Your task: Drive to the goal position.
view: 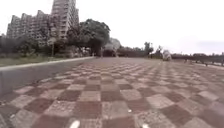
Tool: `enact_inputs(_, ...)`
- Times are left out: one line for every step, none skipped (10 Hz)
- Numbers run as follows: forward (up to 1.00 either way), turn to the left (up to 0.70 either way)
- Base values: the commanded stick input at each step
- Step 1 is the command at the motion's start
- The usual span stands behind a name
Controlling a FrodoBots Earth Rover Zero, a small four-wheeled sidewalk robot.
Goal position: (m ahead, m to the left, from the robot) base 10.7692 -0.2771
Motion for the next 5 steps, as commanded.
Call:
enact_inputs(0.70, 0.00)
enact_inputs(0.70, 0.00)
enact_inputs(0.70, 0.00)
enact_inputs(0.70, 0.00)
enact_inputs(0.70, 0.00)
